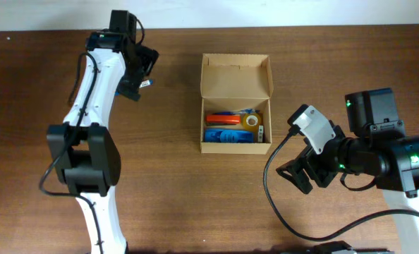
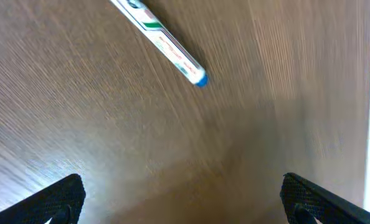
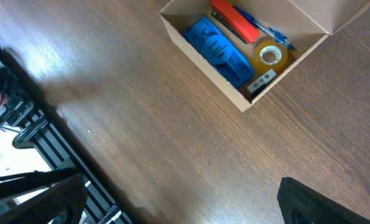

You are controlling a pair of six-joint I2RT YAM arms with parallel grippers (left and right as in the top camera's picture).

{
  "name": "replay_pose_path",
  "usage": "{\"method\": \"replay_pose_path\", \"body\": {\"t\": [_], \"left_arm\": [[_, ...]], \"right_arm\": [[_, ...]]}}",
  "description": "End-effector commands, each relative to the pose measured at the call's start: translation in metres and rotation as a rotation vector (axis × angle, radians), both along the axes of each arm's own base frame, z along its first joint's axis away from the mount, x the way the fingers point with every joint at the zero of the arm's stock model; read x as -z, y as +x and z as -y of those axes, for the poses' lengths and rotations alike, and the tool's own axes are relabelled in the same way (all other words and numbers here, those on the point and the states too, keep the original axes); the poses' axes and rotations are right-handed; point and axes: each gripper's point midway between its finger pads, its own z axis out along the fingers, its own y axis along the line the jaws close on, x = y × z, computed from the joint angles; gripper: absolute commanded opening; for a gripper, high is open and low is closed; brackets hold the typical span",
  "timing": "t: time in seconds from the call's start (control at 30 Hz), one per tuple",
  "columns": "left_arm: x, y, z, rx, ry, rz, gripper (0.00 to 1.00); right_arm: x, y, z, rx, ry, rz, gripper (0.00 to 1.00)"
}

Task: Pack container
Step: 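Move the left gripper to the blue marker and grasp it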

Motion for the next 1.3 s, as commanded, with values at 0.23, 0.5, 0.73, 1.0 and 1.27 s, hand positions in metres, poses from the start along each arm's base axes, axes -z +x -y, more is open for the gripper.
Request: {"method": "replay_pose_path", "body": {"t": [0.23,0.5,0.73,1.0,1.27], "left_arm": [[0.032,0.005,-0.044,-0.507,-0.13,-0.091,0.84],[0.049,0.033,-0.056,-0.548,-0.126,-0.14,0.84],[0.075,0.017,-0.057,-0.613,-0.109,-0.262,0.83],[0.087,-0.002,-0.061,-0.696,-0.105,-0.355,0.83],[0.101,-0.005,-0.069,-0.711,-0.082,-0.378,0.82]], "right_arm": [[0.0,-0.001,-0.001,0.004,0.01,-0.005,0.99],[0.0,-0.001,-0.001,0.004,0.01,-0.005,0.99],[0.0,-0.001,-0.001,0.004,0.01,-0.005,0.99],[0.0,-0.001,-0.001,0.004,0.01,-0.005,0.99],[0.0,-0.001,-0.001,0.004,0.01,-0.005,0.99]]}}
